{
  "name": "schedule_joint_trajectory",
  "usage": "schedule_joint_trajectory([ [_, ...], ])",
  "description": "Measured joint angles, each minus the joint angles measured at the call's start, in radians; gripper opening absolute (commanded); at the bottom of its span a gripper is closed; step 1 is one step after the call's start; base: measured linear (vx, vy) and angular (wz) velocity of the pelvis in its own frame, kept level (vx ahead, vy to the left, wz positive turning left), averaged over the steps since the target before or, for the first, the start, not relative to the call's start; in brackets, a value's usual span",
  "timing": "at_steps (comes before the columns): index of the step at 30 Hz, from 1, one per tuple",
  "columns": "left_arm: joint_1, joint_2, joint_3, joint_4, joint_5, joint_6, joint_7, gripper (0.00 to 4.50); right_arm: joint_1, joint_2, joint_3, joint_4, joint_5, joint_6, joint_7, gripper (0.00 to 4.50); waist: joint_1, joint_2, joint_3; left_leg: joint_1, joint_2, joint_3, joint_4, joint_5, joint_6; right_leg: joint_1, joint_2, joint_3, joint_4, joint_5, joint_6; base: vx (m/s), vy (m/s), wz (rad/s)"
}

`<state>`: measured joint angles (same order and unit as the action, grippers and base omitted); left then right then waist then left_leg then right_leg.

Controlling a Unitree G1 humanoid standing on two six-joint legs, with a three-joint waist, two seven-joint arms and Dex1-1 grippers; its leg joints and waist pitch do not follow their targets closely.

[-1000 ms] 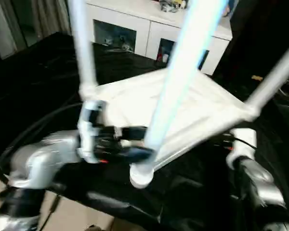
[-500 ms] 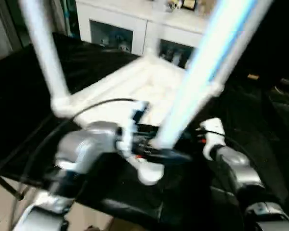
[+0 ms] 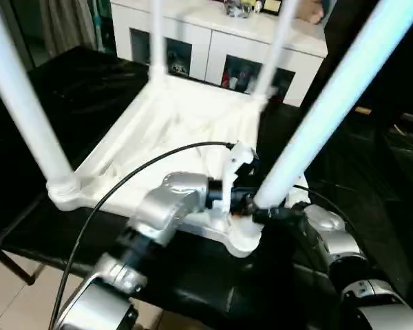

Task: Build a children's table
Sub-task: Rotate table base

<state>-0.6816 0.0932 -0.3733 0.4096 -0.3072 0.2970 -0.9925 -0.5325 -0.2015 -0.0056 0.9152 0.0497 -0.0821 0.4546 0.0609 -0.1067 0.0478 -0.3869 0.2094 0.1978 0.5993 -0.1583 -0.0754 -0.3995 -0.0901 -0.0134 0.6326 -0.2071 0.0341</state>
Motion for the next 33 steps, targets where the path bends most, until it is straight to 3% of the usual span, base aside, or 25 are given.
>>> schedule_joint_trajectory([
  [6,-0.016,0.02,0.011,0.078,0.109,-0.167,0.095,4.46,0.004,-0.075,-0.063,-0.012,0.028,-0.015,-0.015,3.77,0.007,0.0,0.0,0.0,0.0,0.0,0.0,0.003,0.004,0.0,-0.002,0.0,0.0,0.003,0.0,0.0,0.0,0.0],
  [12,0.077,0.06,0.046,-0.04,0.025,-0.15,-0.044,4.46,0.068,-0.142,-0.107,-0.104,0.076,-0.01,0.051,3.77,0.024,0.0,0.0,-0.002,0.0,0.0,-0.001,0.003,0.005,-0.001,-0.002,0.0,-0.001,0.003,0.0,0.0,0.0,0.0],
  [16,0.102,0.183,0.02,-0.087,0.015,-0.132,-0.163,4.46,0.162,-0.215,-0.095,-0.22,0.1,0.018,0.203,3.77,0.032,0.001,0.001,-0.002,0.001,0.0,-0.001,0.003,0.005,-0.002,-0.002,0.0,-0.002,0.003,0.0,0.0,0.0,0.0],
  [19,0.106,0.239,0.011,-0.069,0.046,-0.131,-0.212,4.29,0.21,-0.254,-0.08,-0.275,0.106,0.039,0.267,3.77,0.031,0.001,0.001,-0.002,0.0,0.0,-0.001,0.003,0.005,-0.001,-0.002,0.0,-0.002,0.003,0.0,0.0,0.0,0.0],
  [23,0.08,0.301,-0.029,-0.001,0.132,-0.166,-0.258,4.0,0.283,-0.297,-0.016,-0.39,0.105,0.069,0.373,3.77,0.03,0.001,0.001,-0.001,0.0,-0.002,-0.001,0.003,0.004,-0.001,-0.002,0.0,-0.003,0.003,0.0,0.0,0.0,0.0],
  [28,-0.011,0.328,-0.05,0.153,0.224,-0.261,-0.235,3.6,0.331,-0.321,0.009,-0.48,0.102,0.103,0.42,3.77,0.031,0.002,0.002,-0.002,0.0,-0.002,-0.001,0.003,0.004,-0.001,-0.002,0.0,-0.003,0.003,0.0,0.0,0.0,0.0],
  [33,-0.049,0.325,-0.055,0.19,0.226,-0.282,-0.285,3.13,0.372,-0.341,0.023,-0.565,0.11,0.143,0.463,3.77,0.033,0.006,0.001,-0.002,0.0,-0.002,-0.003,0.002,0.005,-0.001,-0.002,0.0,-0.004,0.003,0.0,0.0,0.0,0.0],
])
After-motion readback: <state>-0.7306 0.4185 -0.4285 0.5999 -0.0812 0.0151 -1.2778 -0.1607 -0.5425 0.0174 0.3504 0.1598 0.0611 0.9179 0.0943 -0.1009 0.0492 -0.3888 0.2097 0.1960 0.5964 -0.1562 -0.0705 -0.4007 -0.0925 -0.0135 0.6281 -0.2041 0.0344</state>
